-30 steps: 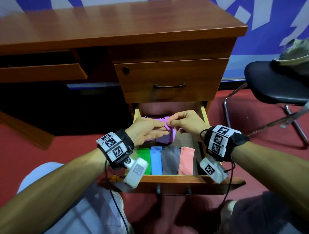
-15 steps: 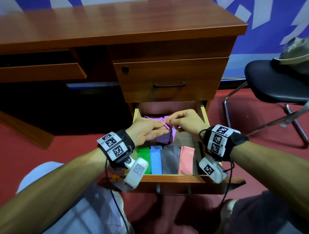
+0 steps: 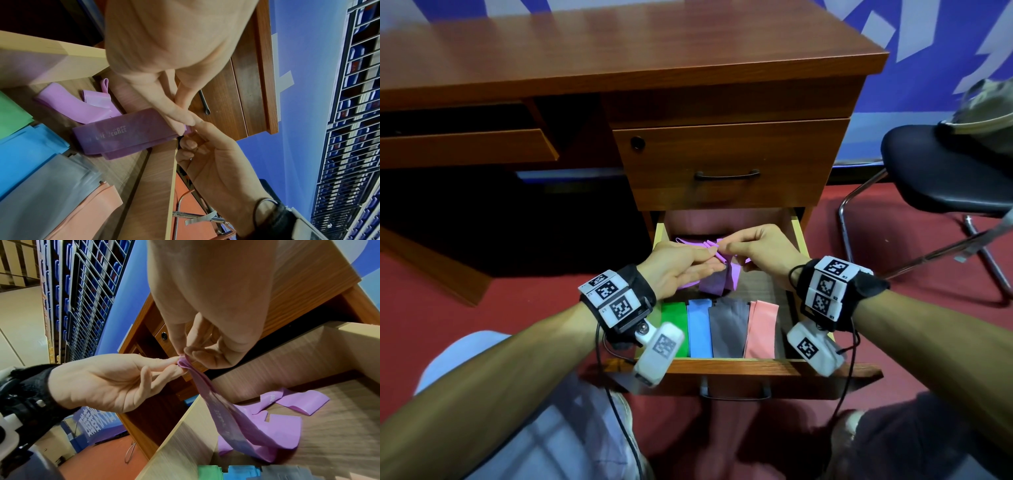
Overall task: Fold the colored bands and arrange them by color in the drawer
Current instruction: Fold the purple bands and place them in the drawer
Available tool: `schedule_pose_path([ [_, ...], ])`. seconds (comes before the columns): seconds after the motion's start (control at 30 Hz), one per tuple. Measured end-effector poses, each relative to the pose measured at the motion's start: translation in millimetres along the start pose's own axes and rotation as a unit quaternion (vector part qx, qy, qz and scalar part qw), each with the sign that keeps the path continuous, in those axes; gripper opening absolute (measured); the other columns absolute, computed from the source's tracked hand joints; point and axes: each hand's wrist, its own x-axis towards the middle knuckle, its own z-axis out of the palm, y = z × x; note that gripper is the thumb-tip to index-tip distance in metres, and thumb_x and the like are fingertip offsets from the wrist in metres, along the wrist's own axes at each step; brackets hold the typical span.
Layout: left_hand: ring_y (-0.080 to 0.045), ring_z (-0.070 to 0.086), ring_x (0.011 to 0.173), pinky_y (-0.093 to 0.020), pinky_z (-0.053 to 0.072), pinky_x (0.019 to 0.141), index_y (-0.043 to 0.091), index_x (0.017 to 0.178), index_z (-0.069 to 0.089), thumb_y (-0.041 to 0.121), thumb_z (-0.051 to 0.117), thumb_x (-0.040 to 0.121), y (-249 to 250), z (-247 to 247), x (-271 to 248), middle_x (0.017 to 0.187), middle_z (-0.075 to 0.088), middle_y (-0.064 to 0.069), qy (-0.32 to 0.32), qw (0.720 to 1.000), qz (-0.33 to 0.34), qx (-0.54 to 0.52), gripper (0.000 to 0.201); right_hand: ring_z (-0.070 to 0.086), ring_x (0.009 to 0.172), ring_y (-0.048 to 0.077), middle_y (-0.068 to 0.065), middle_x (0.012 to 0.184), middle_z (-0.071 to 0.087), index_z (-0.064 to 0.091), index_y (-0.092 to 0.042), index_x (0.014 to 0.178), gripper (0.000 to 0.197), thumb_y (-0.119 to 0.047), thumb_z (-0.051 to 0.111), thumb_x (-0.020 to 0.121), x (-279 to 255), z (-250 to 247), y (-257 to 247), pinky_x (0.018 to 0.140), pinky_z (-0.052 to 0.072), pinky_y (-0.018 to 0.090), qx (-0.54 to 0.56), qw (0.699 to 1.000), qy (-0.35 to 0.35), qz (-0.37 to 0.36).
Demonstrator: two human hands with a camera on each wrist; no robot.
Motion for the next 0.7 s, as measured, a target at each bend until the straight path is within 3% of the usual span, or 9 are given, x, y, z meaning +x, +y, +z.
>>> schedule_pose_path([
  [0.2, -0.016, 0.077, 0.068, -0.018, 0.061, 0.066, 0.0, 0.085, 0.073, 0.003, 0.072, 0.092, -0.9, -1.7, 3.9, 0.077, 0.077, -0.013, 0.002, 1.0, -0.001, -0.02, 0.007, 0.051, 0.06, 0.015, 0.026, 0.102, 0.072, 0.08, -0.012, 0.079, 0.019, 0.0, 0.066, 0.084, 2.1, 1.0, 1.2, 0.053, 0.046, 0.024, 0.018, 1.0, -0.008, -0.001],
  [0.37, -0.017, 0.077, 0.068, -0.019, 0.061, 0.065, -0.002, 0.088, 0.073, 0.003, 0.07, 0.092, -0.7, -1.7, 6.0, 0.077, 0.077, -0.014, -0.003, 0.999, 0.001, -0.048, 0.008, 0.049, 0.061, 0.016, 0.028, 0.095, 0.072, 0.081, -0.011, 0.08, 0.018, 0.001, 0.068, 0.083, 3.6, 1.0, 1.7, 0.055, 0.044, 0.026, 0.031, 0.999, -0.017, -0.011],
  [0.47, -0.016, 0.077, 0.072, -0.016, 0.059, 0.058, -0.001, 0.093, 0.074, 0.008, 0.071, 0.093, -1.4, -2.1, 6.8, 0.083, 0.078, -0.013, -0.001, 0.999, -0.005, -0.047, 0.009, 0.049, 0.059, 0.015, 0.017, 0.078, 0.073, 0.08, -0.006, 0.084, 0.013, 0.002, 0.069, 0.085, 1.9, 1.9, 1.3, 0.053, 0.043, 0.024, 0.011, 0.999, -0.025, -0.026],
  [0.53, -0.014, 0.077, 0.069, -0.014, 0.055, 0.051, 0.002, 0.092, 0.073, 0.009, 0.07, 0.095, -1.0, -2.7, 6.7, 0.08, 0.078, -0.01, -0.001, 0.999, -0.013, -0.04, 0.008, 0.049, 0.052, 0.007, 0.003, 0.071, 0.073, 0.079, -0.001, 0.088, 0.008, 0.0, 0.071, 0.086, -0.2, 1.7, -0.5, 0.052, 0.043, 0.02, -0.023, 0.998, -0.035, -0.043],
  [0.6, -0.012, 0.076, 0.067, -0.014, 0.05, 0.044, 0.004, 0.094, 0.071, 0.01, 0.067, 0.097, 0.6, -3.4, 5.8, 0.077, 0.078, -0.006, -0.004, 0.999, -0.021, -0.025, 0.008, 0.049, 0.047, 0.0, 0.002, 0.081, 0.075, 0.079, -0.004, 0.091, 0.007, -0.006, 0.077, 0.084, -0.1, 2.0, -0.4, 0.052, 0.043, 0.017, -0.074, 0.994, -0.038, -0.068],
  [0.7, -0.013, 0.076, 0.066, -0.014, 0.042, 0.038, 0.008, 0.094, 0.069, 0.012, 0.065, 0.096, 4.2, -3.8, 4.2, 0.077, 0.078, -0.004, 0.004, 1.0, -0.021, 0.003, 0.006, 0.055, 0.054, -0.001, 0.003, 0.095, 0.074, 0.081, -0.015, 0.093, 0.013, -0.017, 0.083, 0.08, 4.6, 3.3, 5.2, 0.062, 0.047, 0.023, -0.151, 0.982, -0.024, -0.109],
])
